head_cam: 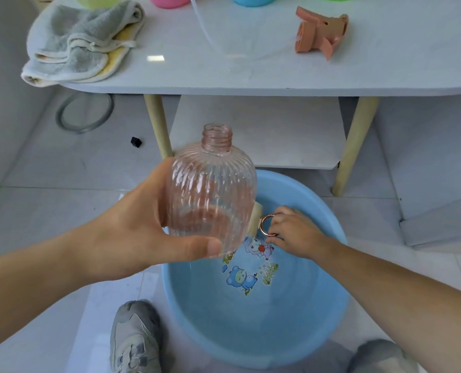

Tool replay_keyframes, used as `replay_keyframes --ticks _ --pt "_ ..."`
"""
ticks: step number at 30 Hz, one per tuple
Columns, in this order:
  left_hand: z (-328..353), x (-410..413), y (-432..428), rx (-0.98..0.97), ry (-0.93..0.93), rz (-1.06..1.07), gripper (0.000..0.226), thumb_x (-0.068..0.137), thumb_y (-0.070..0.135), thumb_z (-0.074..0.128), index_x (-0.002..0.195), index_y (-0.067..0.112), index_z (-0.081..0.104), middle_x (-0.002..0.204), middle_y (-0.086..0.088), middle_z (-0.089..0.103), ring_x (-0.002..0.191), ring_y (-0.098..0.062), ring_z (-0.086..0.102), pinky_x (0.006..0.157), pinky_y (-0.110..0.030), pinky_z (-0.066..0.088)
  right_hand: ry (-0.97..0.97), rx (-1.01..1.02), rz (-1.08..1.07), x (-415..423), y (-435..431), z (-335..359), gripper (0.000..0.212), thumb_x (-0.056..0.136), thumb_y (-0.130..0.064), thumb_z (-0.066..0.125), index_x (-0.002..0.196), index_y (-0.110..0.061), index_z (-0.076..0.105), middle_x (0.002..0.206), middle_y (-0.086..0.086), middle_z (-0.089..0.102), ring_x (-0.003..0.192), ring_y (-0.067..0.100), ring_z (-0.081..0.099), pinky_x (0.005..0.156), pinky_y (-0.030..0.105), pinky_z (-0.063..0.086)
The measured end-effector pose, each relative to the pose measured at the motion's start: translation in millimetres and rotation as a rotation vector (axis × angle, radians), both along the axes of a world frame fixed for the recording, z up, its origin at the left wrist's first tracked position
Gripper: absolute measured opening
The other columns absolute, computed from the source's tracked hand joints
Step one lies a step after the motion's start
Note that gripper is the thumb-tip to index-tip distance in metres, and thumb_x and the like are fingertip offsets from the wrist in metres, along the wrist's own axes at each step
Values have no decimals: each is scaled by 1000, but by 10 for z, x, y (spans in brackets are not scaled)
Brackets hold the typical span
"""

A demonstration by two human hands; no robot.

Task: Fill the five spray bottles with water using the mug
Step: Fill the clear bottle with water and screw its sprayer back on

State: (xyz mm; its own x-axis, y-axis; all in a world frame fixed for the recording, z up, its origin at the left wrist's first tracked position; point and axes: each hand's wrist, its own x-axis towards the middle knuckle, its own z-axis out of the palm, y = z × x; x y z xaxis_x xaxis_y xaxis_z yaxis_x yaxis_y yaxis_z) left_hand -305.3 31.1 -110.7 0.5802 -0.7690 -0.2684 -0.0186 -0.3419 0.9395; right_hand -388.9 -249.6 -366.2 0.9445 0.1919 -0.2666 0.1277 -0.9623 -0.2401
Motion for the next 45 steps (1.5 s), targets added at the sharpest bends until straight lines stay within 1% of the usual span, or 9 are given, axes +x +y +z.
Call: replay_keyframes --ticks 11,14,19,22,25,32,34,39,45 --pt "41 -3 23 -9 26 25 98 63 24 91 148 33 43 132 0 70 122 -22 70 96 -30 59 36 -54 66 -216 182 -18 34 100 -43 49 96 -20 74 91 -2 67 105 20 50 89 32 45" --pt "94 -12 32 -26 35 46 96 61 21 94 144 32 46 128 0 72 118 -21 72 93 -28 60 151 139 -128 -327 331 134 31 99 -37 52 91 -16 73 85 0 65 101 17 50 82 32 45" --pt "241 -52 49 -51 -13 81 90 68 10 87 145 26 44 127 1 72 117 -16 72 93 -27 60 298 518 -502 -437 438 494 34 96 -36 58 74 -17 76 69 2 69 53 3 52 59 24 44" --pt "327 -65 67 -80 -33 76 91 70 10 86 148 25 41 130 0 70 118 -16 71 95 -29 60 393 752 -595 -482 439 813 33 97 -33 61 72 -18 78 80 7 76 73 11 66 76 28 55" --pt "416 -69 81 -106 -56 99 94 68 11 87 148 23 40 132 0 69 118 -14 71 94 -28 60 417 963 -676 -505 437 1290 30 99 -22 59 82 -2 73 87 12 77 86 16 72 88 31 58" --pt "623 -66 96 -187 -103 157 97 67 10 90 148 28 38 134 1 68 120 -13 70 94 -29 60 131 1119 -785 -589 319 2579 32 101 -12 51 73 -1 61 66 4 71 87 27 70 89 32 58" --pt "655 -70 110 -207 -100 170 95 65 13 92 144 27 41 133 1 69 119 -16 71 97 -35 60 27 1061 -782 -629 297 2906 35 101 -15 50 71 -5 65 71 6 74 85 27 70 85 29 58" --pt "708 -125 103 -219 -112 110 93 69 7 91 146 29 42 133 0 70 122 -21 70 101 -39 58 -257 981 -759 -766 306 3531 42 99 -19 53 63 -18 73 76 8 75 93 37 70 101 52 50" --pt "616 -189 82 -159 -131 64 92 65 14 96 142 29 50 132 -3 70 123 -25 69 108 -53 53 -402 1028 -755 -834 359 3936 35 94 -27 57 71 -9 76 85 10 77 98 26 71 103 44 50"
